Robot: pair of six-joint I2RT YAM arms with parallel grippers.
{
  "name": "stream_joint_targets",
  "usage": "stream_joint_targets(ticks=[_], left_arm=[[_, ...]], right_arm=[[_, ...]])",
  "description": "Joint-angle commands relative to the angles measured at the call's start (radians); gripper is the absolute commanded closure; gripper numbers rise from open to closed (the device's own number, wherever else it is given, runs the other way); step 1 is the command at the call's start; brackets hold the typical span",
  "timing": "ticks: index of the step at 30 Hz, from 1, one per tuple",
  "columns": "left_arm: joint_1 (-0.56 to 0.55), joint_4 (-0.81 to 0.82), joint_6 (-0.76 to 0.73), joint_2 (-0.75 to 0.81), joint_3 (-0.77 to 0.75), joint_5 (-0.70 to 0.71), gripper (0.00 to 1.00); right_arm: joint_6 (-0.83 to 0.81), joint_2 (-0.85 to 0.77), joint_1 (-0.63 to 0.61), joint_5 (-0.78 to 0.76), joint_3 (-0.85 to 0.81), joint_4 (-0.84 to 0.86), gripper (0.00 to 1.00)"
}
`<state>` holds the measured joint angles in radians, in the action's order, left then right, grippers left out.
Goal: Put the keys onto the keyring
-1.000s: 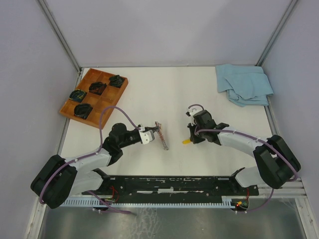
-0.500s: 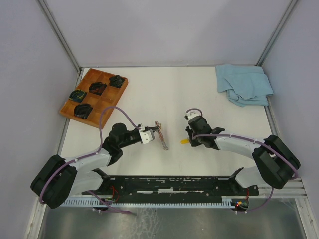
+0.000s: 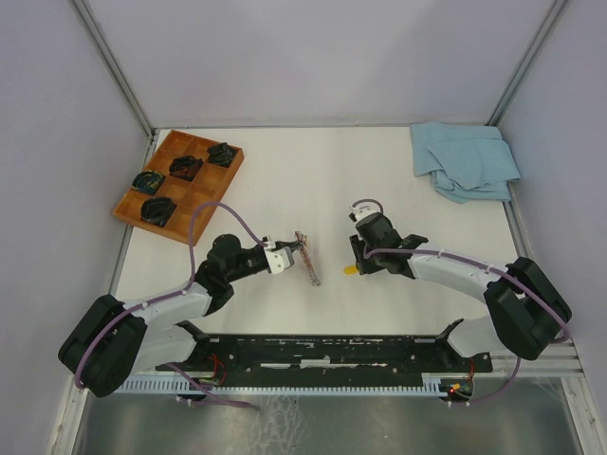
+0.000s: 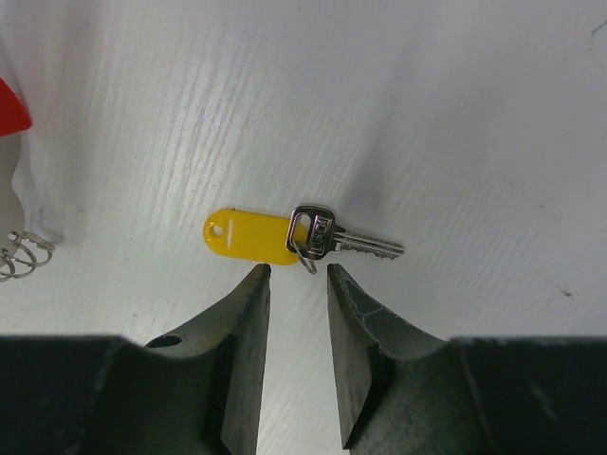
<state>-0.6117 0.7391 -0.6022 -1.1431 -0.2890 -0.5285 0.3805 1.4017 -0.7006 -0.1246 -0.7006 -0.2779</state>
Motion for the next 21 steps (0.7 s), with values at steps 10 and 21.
stream_joint_targets(ticks=[10,21], left_arm=[[0.004,0.016,0.028,0.004,-0.043,-0.011,0.97],[0.004,0.007,0.028,0.002,-0.048,-0.018,0.97]], right_arm=[[-0.081,0.082,-0.001,0.046,-0.125,-0.074,0.66],[-0.097,0.098,-0.001,0.039,-0.125,-0.094,0.75]])
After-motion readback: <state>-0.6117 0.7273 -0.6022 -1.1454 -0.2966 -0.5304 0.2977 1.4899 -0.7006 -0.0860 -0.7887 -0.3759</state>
